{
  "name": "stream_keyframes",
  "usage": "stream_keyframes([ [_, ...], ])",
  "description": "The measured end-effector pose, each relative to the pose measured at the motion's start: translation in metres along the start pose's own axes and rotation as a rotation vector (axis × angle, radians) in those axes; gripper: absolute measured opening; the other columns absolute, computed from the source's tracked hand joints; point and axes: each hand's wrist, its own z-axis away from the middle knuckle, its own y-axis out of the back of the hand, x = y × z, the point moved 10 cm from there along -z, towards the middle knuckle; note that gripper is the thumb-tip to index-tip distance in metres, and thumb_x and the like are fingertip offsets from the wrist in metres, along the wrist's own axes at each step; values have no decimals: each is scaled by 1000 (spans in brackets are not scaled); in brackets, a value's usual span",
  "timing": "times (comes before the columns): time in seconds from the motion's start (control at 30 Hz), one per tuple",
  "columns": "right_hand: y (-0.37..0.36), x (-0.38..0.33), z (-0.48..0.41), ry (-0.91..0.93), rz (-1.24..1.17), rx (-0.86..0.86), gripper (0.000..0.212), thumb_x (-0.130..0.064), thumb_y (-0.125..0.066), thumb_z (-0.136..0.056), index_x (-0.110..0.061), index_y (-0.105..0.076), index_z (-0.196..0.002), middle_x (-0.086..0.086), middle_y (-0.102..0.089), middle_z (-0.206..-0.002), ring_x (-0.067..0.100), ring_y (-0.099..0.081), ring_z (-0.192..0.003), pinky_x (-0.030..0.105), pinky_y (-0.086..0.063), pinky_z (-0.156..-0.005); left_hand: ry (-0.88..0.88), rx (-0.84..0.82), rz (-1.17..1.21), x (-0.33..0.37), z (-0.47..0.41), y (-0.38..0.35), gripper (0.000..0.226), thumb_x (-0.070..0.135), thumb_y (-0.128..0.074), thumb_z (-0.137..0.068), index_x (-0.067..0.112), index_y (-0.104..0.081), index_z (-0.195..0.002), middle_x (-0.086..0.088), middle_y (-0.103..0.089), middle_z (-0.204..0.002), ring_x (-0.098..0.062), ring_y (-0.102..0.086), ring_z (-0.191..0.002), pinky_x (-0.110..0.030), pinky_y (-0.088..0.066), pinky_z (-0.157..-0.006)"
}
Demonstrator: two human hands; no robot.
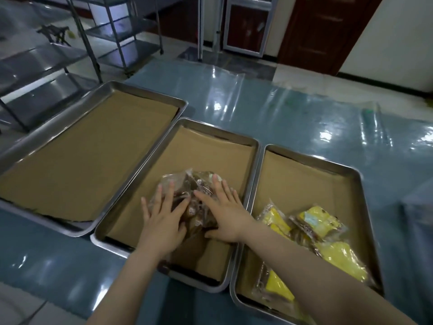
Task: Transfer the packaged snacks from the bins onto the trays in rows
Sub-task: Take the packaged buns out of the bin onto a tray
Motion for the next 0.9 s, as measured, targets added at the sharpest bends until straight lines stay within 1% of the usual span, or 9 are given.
stream_keyframes([
  [0.07, 14, 4, 11, 19, -36, 40, 99, -41, -68, -81, -45, 6, -146, 2, 30, -154, 29, 24, -141, 46, 9, -110, -71, 44, 18, 19, 2, 19, 85, 22, -57, -78, 44, -10, -146, 7, 29, -151, -16, 37, -134, -41, 39, -95],
  [0.17, 34, 17, 31, -8, -40, 79, 83, -39, -58, -89, -38, -2, -150, -4, 12, -159, 24, 12, -145, 50, 0, -117, -163, 88, 43, 58, 3, 37, 83, 14, -51, -82, 38, -3, -146, 12, 15, -153, -6, 30, -136, -34, 33, -101],
  [0.27, 59, 33, 56, -23, -22, 108, 76, -39, -54, -92, -30, -6, -151, -4, 3, -160, 21, 8, -146, 49, -3, -117, -231, 90, 67, 100, 3, 52, 78, 15, -45, -87, 33, 5, -144, 14, 10, -151, -1, 26, -135, -30, 24, -108],
  [0.43, 129, 72, 124, -24, 48, 224, 66, -37, -51, -93, -21, -23, -150, 2, -15, -159, 20, -6, -146, 43, -11, -118, -375, 198, 18, 189, 5, 94, 71, 19, -43, -91, 26, 0, -146, 11, 8, -150, -6, 16, -137, -31, 17, -111],
  [0.53, 181, 99, 184, -8, 117, 337, 53, -34, -55, -92, -19, -42, -141, 2, -38, -150, 22, -30, -138, 32, -23, -111, -455, 285, 2, 259, 9, 125, 63, 21, -40, -87, 21, -19, -147, 4, -9, -153, -14, -3, -141, -41, 1, -114],
  [0.6, 210, 125, 228, -36, 130, 378, 42, -33, -53, -93, -23, -51, -134, -2, -48, -140, 21, -42, -128, 33, -34, -104, -498, 345, 6, 309, 16, 143, 59, 15, -47, -80, 13, -43, -139, -6, -34, -148, -25, -29, -138, -51, -19, -111],
  [0.67, 233, 147, 267, -57, 144, 405, 35, -32, -51, -94, -25, -56, -128, -2, -56, -129, 21, -48, -120, 36, -41, -97, -515, 387, 20, 350, 19, 155, 52, 9, -52, -78, 8, -53, -130, -13, -46, -140, -33, -44, -129, -56, -29, -104],
  [0.77, 256, 194, 334, -103, 149, 451, 31, -33, -50, -95, -23, -59, -123, -2, -60, -122, 19, -51, -116, 36, -42, -94, -535, 403, 45, 420, 27, 158, 53, 19, -34, -79, 6, -58, -125, -14, -52, -134, -34, -50, -123, -55, -33, -101],
  [0.9, 263, 266, 418, -179, 164, 506, 27, -33, -50, -95, -26, -62, -118, -5, -62, -119, 16, -53, -112, 36, -43, -93, -600, 409, 117, 510, 42, 149, 49, 19, -35, -81, 6, -61, -120, -12, -58, -128, -30, -55, -119, -50, -33, -102],
])
